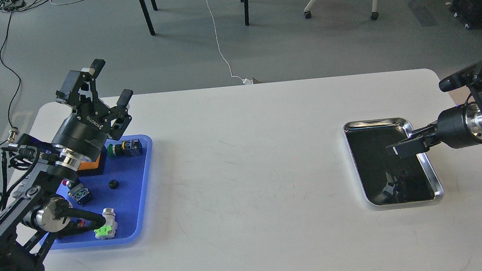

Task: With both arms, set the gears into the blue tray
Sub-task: 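Reach the right gripper into the metal tray and grasp another black part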

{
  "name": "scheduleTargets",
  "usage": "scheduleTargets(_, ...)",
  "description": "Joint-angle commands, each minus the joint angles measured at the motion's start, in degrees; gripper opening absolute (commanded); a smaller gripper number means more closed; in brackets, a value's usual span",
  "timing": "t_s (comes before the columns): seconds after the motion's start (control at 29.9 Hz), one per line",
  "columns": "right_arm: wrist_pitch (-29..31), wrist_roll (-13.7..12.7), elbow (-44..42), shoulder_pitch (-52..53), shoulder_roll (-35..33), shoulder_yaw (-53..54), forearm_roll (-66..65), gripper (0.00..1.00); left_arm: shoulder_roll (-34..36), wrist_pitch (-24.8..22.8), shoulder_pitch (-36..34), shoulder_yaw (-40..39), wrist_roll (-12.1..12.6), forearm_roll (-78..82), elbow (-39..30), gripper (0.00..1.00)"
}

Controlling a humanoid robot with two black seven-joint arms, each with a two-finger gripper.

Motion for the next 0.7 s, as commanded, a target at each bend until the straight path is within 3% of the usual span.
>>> scheduleTargets(0.0,-3.0,0.0,-0.2,-0.1,0.2,-4.1,-3.6,0.97,-0.3,-0.7,0.2,-1.1,-0.1,0.0,0.0,0.98)
scheduleTargets(0.23,-6.2,0.0,-0.7,-0.5,1.9,-6.5,-3.7,0.89,-0.4,-2.1,0.2,-1.1,-0.1,0.0,-0.1,0.98)
scheduleTargets(0.5,-6.2,0.0,-1.7,-1.7,3.9,-7.4,-3.7,0.73,-0.4,-2.1,0.2,-1.1,0.0,0.0,-0.1,0.98)
scheduleTargets(0.67,-6.2,0.0,-3.0,-1.5,4.8,-8.3,-3.7,0.72,-0.4,-2.1,0.2,-1.1,0.0,0.0,-0.1,0.98)
